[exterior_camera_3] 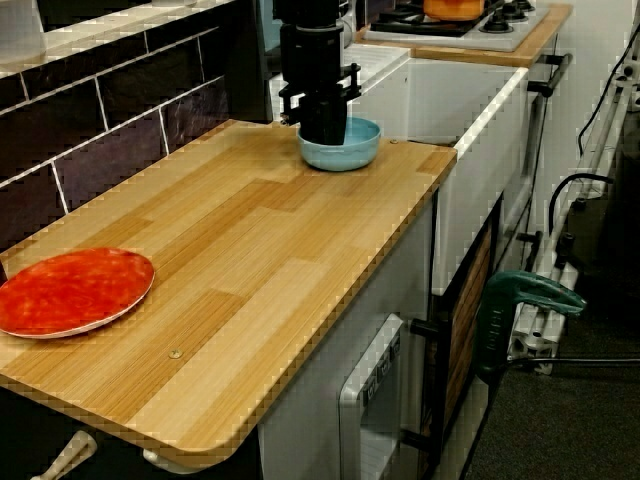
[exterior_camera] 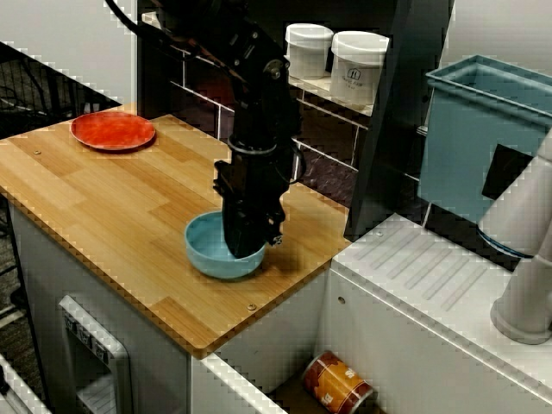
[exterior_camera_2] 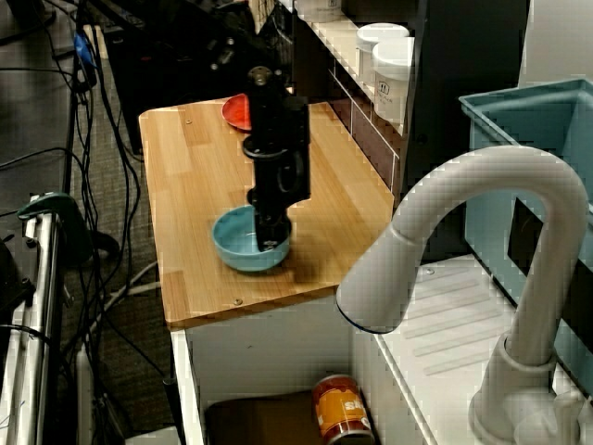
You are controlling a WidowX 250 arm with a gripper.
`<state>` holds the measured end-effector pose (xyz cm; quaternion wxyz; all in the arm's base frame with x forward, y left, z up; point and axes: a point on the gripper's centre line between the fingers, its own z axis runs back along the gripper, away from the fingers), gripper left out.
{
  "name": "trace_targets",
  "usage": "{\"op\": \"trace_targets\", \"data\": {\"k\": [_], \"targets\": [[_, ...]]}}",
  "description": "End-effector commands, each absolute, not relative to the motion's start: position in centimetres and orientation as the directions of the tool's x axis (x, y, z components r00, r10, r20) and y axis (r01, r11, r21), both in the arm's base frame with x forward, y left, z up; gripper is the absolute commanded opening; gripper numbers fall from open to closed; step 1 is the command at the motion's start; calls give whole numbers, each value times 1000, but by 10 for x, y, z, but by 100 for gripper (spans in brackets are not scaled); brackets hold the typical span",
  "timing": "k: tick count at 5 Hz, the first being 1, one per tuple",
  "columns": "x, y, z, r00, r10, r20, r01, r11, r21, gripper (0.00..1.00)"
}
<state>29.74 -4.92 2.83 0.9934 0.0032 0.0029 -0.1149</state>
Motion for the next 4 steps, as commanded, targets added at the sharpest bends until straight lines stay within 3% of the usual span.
{"op": "trace_targets", "data": {"k": [1,4], "targets": [[318,-41,41,979,-202,32,202,979,-6,0],[308,-28,47,979,-199,44,200,980,-16,0]]}}
